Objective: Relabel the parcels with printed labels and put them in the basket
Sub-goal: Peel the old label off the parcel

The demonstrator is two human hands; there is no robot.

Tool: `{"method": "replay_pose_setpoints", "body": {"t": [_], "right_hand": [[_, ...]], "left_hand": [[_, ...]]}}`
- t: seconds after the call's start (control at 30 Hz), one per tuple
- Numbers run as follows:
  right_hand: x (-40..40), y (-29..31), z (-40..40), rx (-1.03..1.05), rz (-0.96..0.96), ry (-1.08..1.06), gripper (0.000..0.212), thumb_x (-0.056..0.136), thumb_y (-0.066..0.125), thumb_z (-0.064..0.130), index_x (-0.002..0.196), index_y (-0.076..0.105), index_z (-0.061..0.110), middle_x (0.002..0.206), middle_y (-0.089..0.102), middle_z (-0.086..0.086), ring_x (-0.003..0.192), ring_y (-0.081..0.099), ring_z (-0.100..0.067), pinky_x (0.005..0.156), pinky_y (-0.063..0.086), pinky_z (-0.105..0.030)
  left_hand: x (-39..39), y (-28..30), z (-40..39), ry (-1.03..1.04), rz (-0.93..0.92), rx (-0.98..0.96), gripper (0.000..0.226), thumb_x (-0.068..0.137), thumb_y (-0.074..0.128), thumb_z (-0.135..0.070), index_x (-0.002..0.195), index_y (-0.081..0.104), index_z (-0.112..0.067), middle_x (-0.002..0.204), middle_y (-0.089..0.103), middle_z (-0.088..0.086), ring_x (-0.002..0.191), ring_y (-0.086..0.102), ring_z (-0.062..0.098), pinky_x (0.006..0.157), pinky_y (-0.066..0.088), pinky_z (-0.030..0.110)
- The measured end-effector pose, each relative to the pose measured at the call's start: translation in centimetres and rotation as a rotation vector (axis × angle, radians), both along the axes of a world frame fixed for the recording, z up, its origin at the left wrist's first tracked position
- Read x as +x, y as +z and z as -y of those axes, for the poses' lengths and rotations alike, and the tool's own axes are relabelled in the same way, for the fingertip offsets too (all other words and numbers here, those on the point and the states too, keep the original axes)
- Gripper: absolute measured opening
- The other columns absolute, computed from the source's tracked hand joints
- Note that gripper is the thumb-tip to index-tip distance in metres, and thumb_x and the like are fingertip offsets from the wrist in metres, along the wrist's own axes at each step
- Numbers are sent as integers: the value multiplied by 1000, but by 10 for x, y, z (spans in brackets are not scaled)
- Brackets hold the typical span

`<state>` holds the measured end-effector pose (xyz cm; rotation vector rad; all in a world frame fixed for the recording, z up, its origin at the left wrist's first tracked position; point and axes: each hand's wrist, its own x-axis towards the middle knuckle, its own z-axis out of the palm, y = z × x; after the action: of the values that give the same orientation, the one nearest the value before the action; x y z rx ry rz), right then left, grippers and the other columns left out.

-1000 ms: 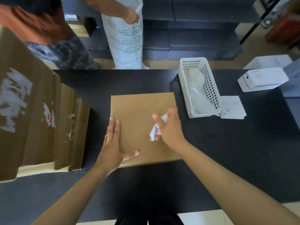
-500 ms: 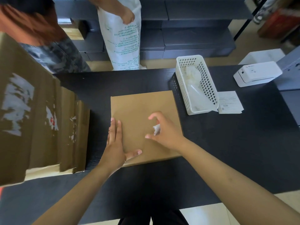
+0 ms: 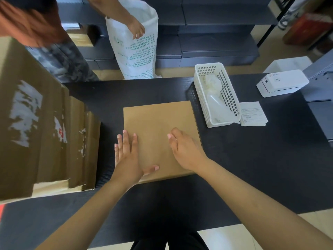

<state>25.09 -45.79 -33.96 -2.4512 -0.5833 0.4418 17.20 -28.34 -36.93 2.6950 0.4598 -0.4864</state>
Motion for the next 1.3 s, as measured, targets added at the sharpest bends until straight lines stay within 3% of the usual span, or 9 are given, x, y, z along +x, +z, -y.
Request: {"method": "replay_pose_setpoints", "body": {"t": [0.13, 0.27, 0.33, 0.47, 0.67, 0.8, 1.03, 1.13, 1.3], "right_hand": [[5, 3, 8, 37, -34, -21, 14, 103, 25, 30, 95, 35, 24, 67, 42, 7, 56, 39, -12, 48, 27, -30], [12, 9, 22, 41, 1, -64, 14, 103, 26, 28, 97, 37, 24, 66, 43, 7, 55, 40, -14, 52, 33, -35], [15, 12, 33, 23, 10, -95, 17, 104, 26, 30, 103, 41, 23, 66, 47, 7, 55, 44, -15, 52, 34, -35], [26, 20, 67, -54, 48, -90, 27, 103, 24, 32, 114, 45, 19, 79, 54, 0, 67, 52, -19, 58, 36, -33], [77, 25, 123, -17, 122, -196, 23, 101, 30, 31, 93, 47, 17, 88, 50, 2, 72, 49, -12, 60, 37, -28], [127, 9, 155, 13, -17, -110, 25, 101, 32, 25, 115, 51, 15, 115, 37, -1, 101, 42, -13, 90, 35, -23], [176, -18, 165, 62, 14, -8, 50, 96, 55, 28, 141, 35, 26, 138, 42, -2, 120, 51, -19, 95, 41, -28], [181, -21, 165, -18, 50, 17, 51, 96, 51, 40, 142, 36, 26, 141, 48, 1, 122, 52, -24, 97, 47, -41], [179, -16, 184, 17, 161, 65, 27, 96, 54, 27, 121, 62, 22, 121, 65, -2, 108, 63, -22, 87, 50, -30]], "left_hand": [[4, 12, 10, -126, 105, -61, 111, 81, 62, -58, 151, -14, -18, 158, -20, 6, 143, -27, 25, 118, -12, 40], [23, 33, 24, -163, 259, -257, 79, 87, 63, -39, 150, 20, -21, 153, 27, 0, 141, 20, 18, 116, 18, 31], [33, 42, 35, -196, 286, -277, 69, 88, 61, -35, 148, 28, -22, 147, 36, -2, 134, 32, 16, 113, 24, 29], [50, 55, 60, -238, 300, -271, 65, 90, 60, -34, 147, 30, -25, 145, 39, -5, 132, 36, 14, 112, 26, 29], [85, 63, 112, -230, 287, -198, 62, 91, 58, -36, 146, 31, -25, 146, 39, -4, 132, 37, 16, 110, 26, 27], [110, 62, 156, -152, 291, -185, 60, 91, 57, -35, 145, 34, -23, 143, 43, -4, 130, 40, 16, 109, 27, 27], [136, 61, 205, -10, 311, -167, 55, 91, 59, -36, 141, 41, -23, 139, 48, -4, 127, 44, 15, 108, 31, 29], [139, 59, 213, -2, 301, -153, 53, 91, 58, -34, 140, 43, -22, 138, 49, -3, 126, 45, 16, 109, 33, 31], [150, 57, 220, -36, 267, -152, 54, 91, 58, -33, 141, 41, -23, 140, 47, -3, 127, 43, 16, 108, 31, 30]]}}
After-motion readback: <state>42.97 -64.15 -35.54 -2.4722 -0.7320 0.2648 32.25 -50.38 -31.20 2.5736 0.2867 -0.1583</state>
